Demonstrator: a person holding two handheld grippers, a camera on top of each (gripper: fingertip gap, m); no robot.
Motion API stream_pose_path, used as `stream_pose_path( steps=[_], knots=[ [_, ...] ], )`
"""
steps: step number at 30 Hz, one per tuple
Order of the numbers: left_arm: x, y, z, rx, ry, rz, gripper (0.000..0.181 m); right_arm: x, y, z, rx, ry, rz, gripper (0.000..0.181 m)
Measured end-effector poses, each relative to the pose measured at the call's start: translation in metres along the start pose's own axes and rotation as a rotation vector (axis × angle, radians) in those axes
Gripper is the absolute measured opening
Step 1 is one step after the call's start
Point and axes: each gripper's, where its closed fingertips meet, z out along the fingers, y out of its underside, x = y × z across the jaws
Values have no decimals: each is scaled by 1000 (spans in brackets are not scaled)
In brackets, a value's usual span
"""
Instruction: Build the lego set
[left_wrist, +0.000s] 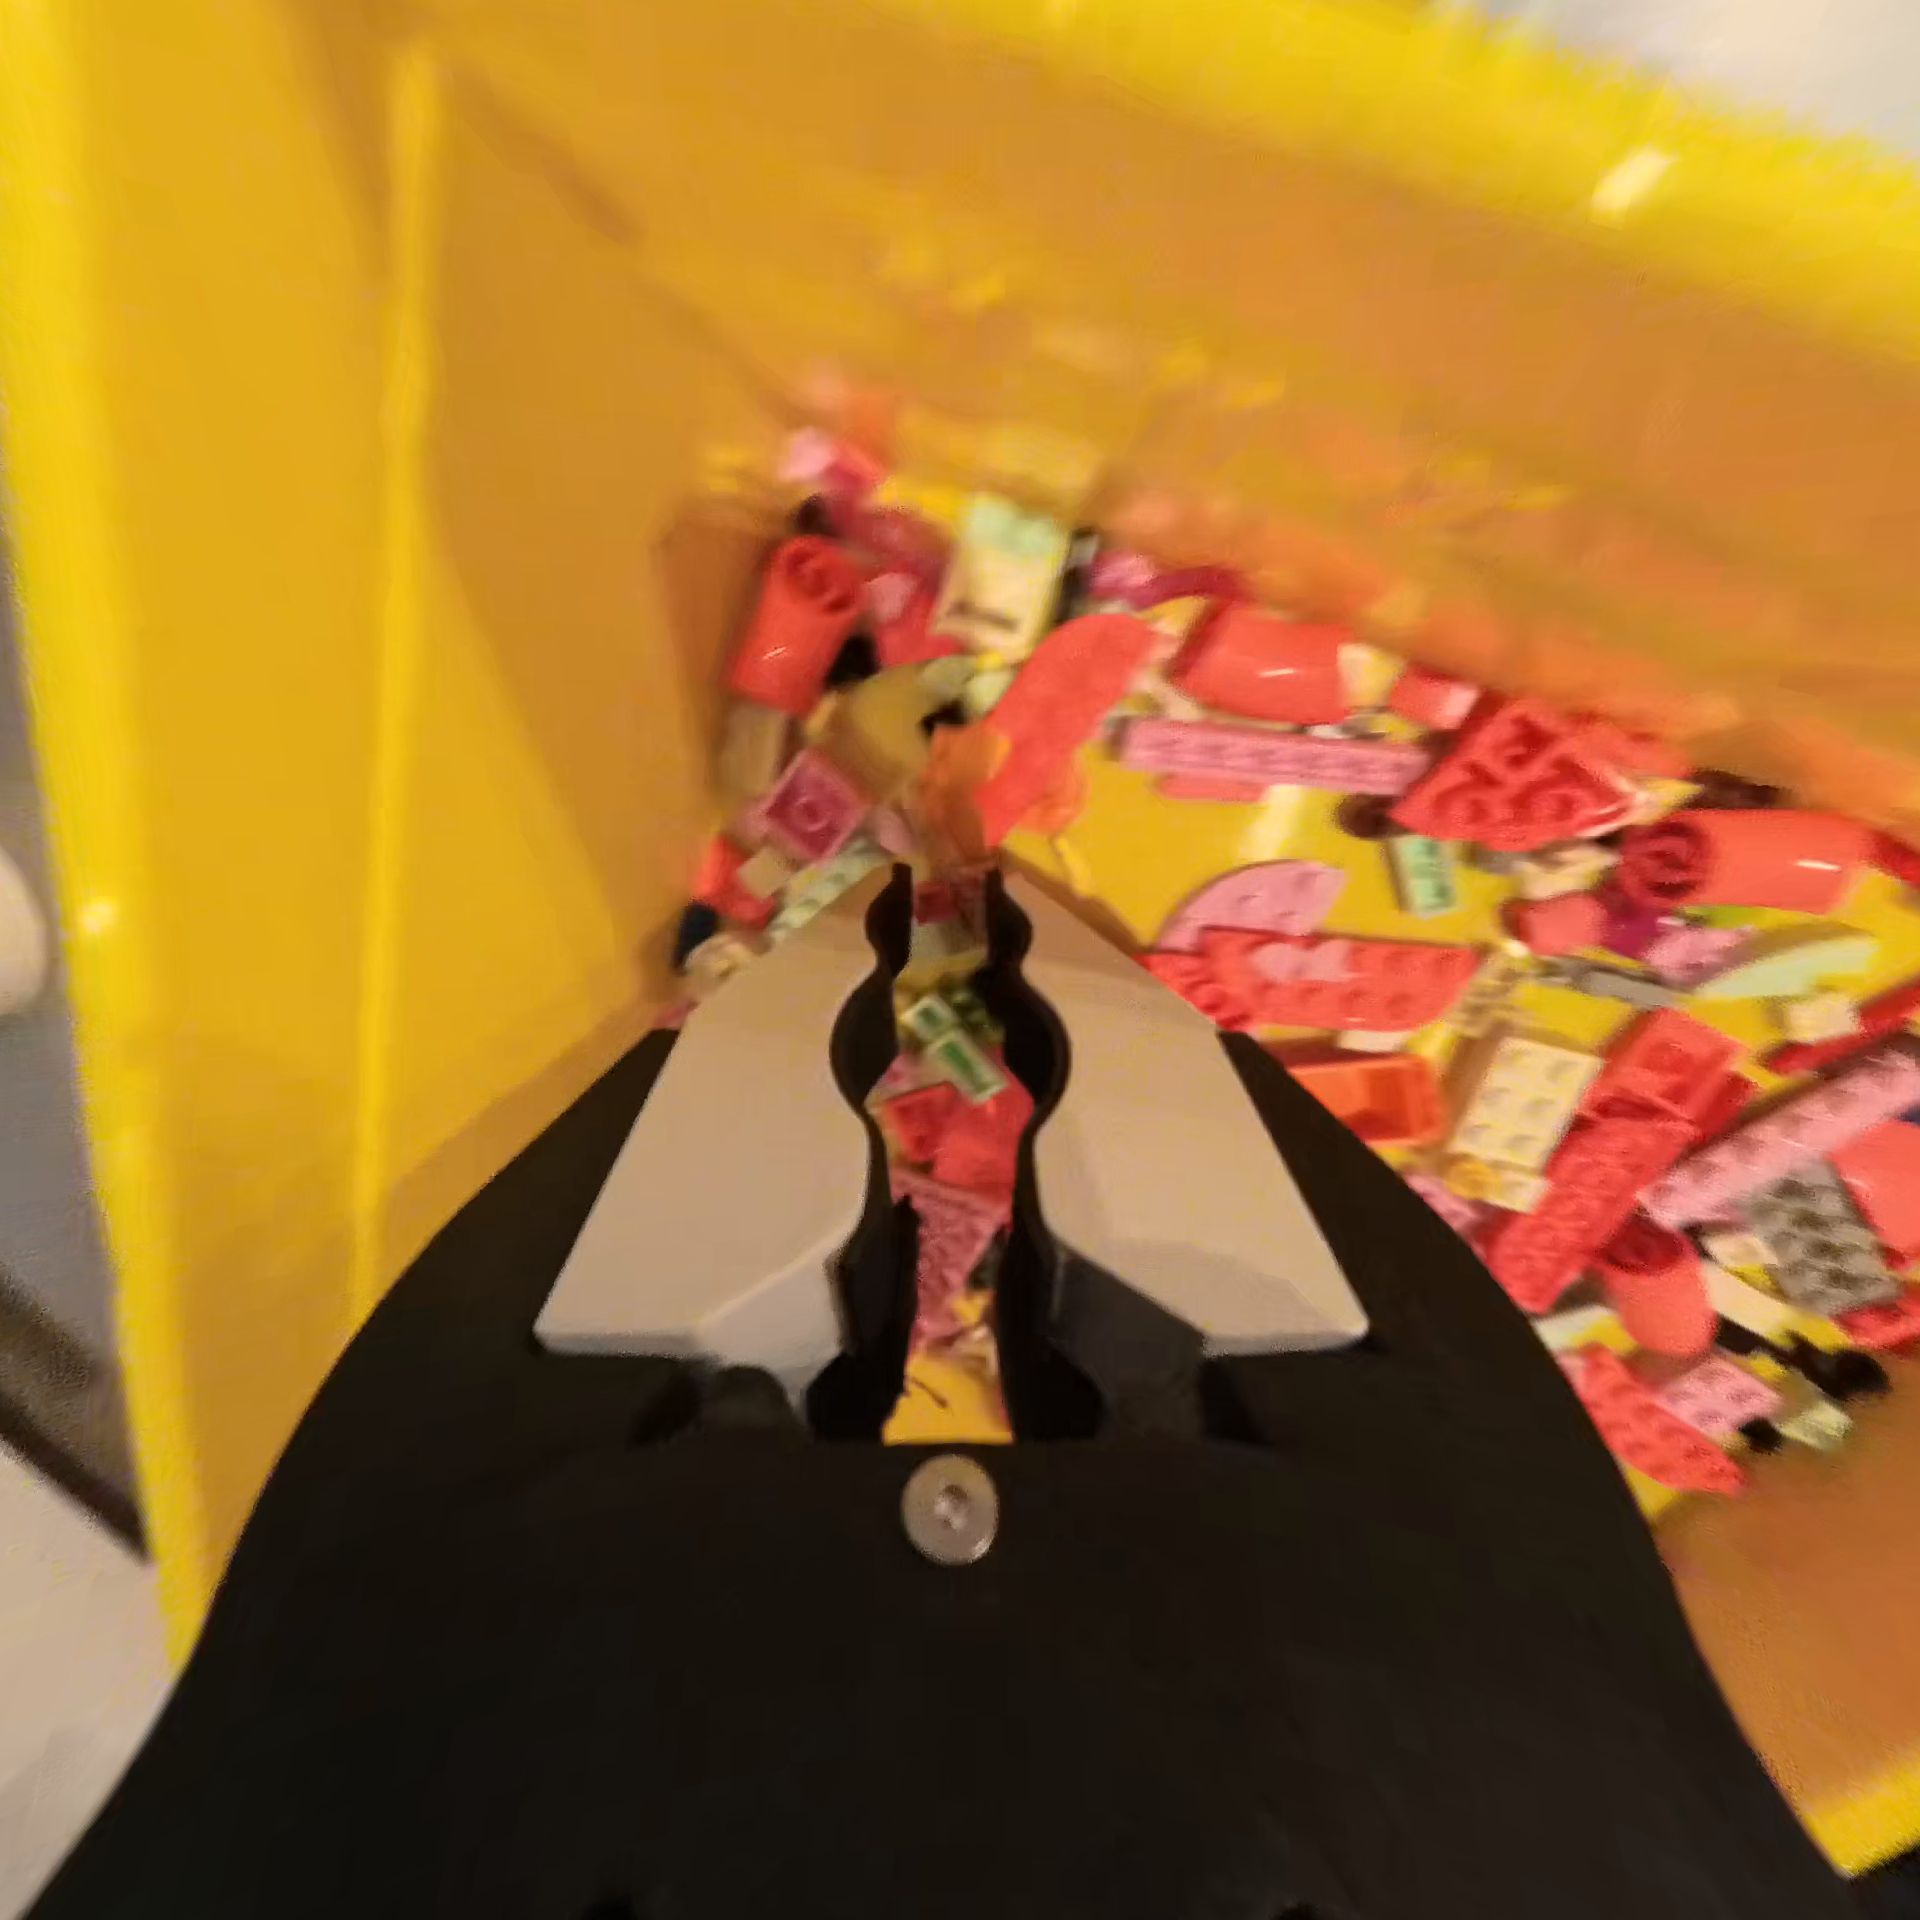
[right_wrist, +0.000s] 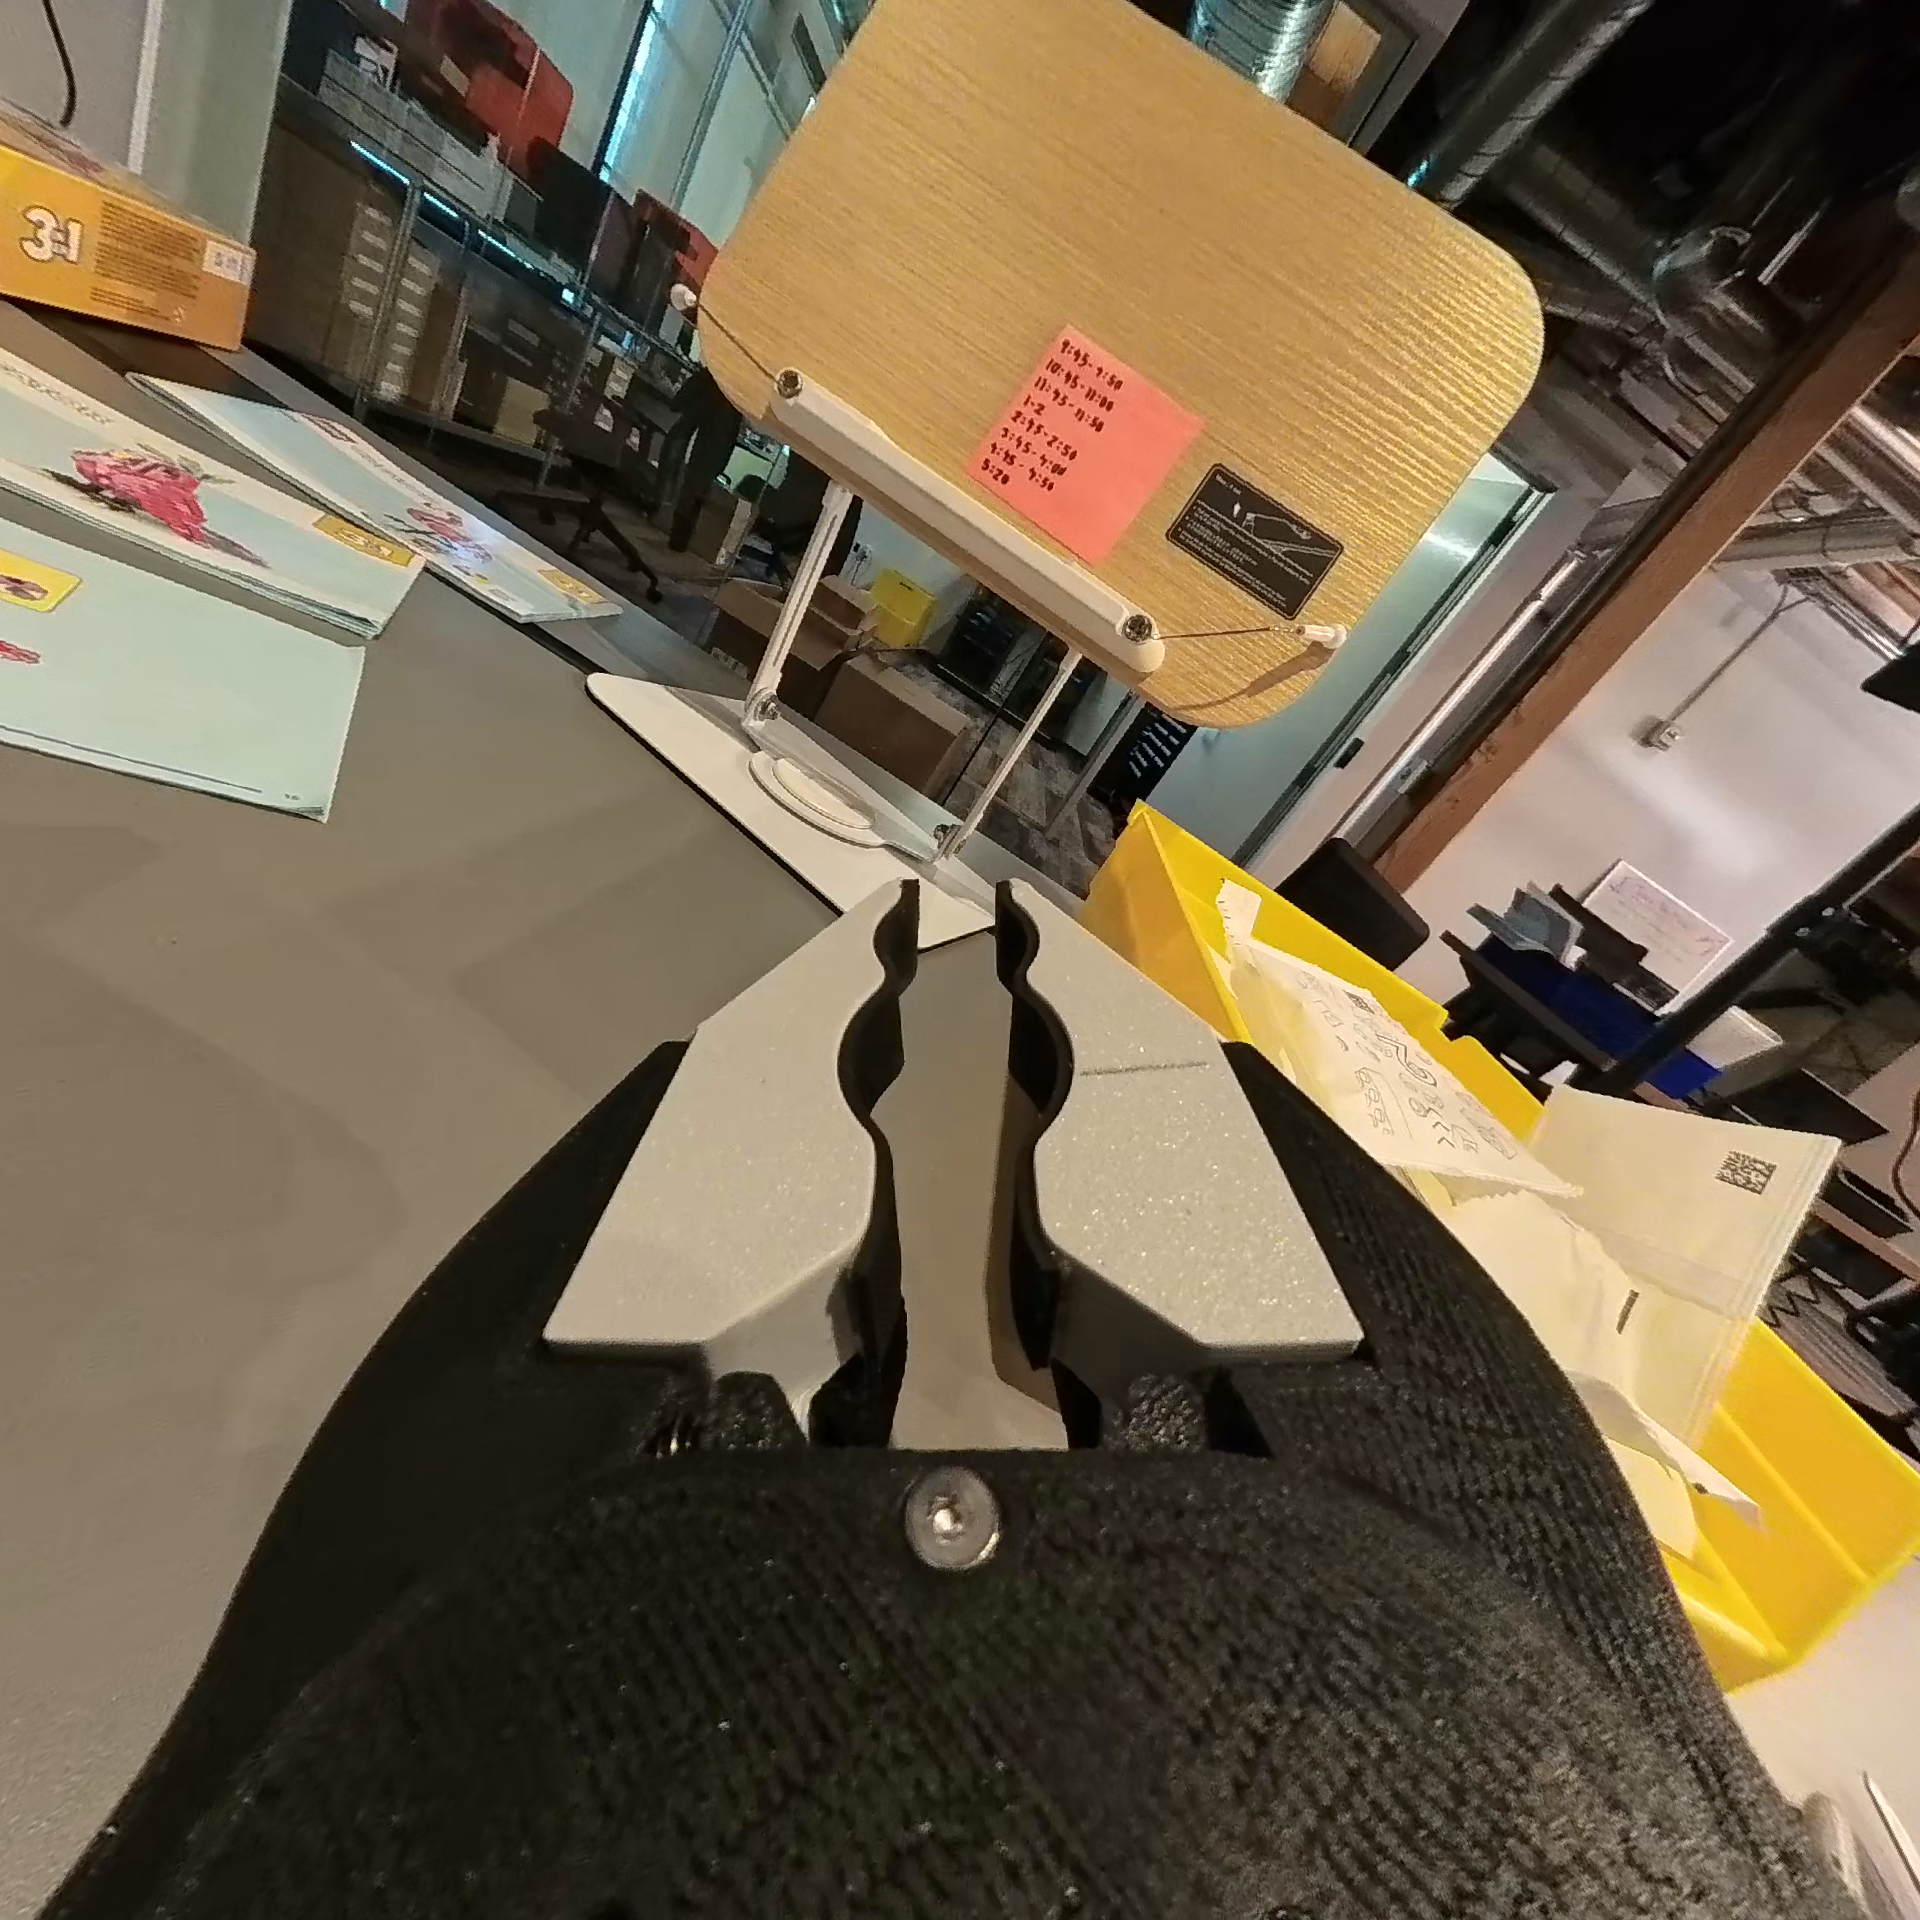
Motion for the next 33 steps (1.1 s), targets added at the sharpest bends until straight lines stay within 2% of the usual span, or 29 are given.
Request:
stream_pose_path(
  steps=[1,3,6,7,9,11,14,16,18,22,25,26,29,33],
  knots=[
    [-10,4,1,-9,-28,-30,12,0,0,0,0,0,0,12],
    [-16,-1,-1,49,-19,-74,25,0,0,0,2,0,2,12],
    [13,-27,-20,259,175,-44,42,0,0,0,1,0,2,13],
    [23,-31,-26,288,224,-14,49,0,0,0,-1,0,1,13],
    [42,-29,-30,268,281,60,76,0,0,0,-2,4,-4,12],
    [56,-24,-24,213,268,123,108,0,0,0,-2,6,-12,11],
    [72,-24,-13,178,221,189,133,0,0,1,-4,6,-20,12],
    [82,-28,-9,165,228,197,142,0,1,1,-7,7,-21,12],
    [84,-29,-5,146,218,197,142,0,1,1,-8,8,-22,12],
    [46,-28,1,107,26,139,129,0,1,1,-10,9,-25,12],
    [2,-23,-4,100,-148,13,106,0,1,1,-10,10,-25,12],
    [-4,-21,-7,116,-160,-4,98,0,1,1,-10,10,-25,12],
    [5,-24,-18,182,-88,-35,112,0,1,1,-9,11,-24,12],
    [60,-22,-30,201,99,103,133,0,2,1,-13,11,-26,12]
  ],
)
